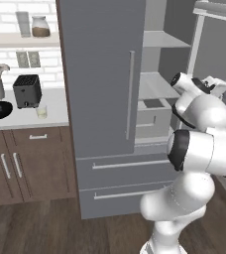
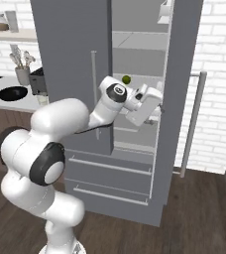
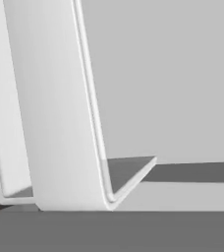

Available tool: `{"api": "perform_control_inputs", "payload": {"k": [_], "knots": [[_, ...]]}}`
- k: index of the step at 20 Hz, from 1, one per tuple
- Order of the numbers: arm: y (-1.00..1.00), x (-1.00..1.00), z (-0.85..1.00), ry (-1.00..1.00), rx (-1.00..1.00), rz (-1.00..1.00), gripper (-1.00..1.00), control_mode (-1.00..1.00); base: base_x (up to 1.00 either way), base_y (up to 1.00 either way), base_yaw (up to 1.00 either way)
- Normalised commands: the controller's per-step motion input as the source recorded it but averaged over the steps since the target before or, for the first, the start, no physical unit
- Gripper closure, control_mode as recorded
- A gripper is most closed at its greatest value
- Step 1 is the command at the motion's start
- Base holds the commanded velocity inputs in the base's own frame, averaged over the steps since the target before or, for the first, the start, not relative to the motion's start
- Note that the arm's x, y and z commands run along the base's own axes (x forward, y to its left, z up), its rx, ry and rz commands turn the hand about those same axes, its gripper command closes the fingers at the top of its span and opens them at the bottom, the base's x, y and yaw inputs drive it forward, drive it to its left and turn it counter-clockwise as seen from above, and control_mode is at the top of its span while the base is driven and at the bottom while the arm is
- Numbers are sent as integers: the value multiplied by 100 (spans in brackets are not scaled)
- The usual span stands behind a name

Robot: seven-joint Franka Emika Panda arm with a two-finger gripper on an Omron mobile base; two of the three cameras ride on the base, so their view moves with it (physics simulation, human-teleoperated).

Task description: Grab a lemon wedge from the fridge and one ice cube from the ice bowl, and put them in the glass of lemonade.

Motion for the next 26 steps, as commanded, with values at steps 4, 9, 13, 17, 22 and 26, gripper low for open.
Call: {"api": "perform_control_inputs", "payload": {"k": [4,9,13,17,22,26], "knots": [[-66,-1,0,1,0,-7,-100,-100,0,0,0],[24,-32,33,0,0,0,-100,-100,0,0,0],[76,-43,60,0,2,1,-100,-100,0,0,0],[90,-26,14,0,23,11,-100,-100,0,0,0],[75,0,-46,-4,59,34,-100,-100,0,0,0],[78,0,-60,-9,58,42,-100,-100,0,0,0]]}}
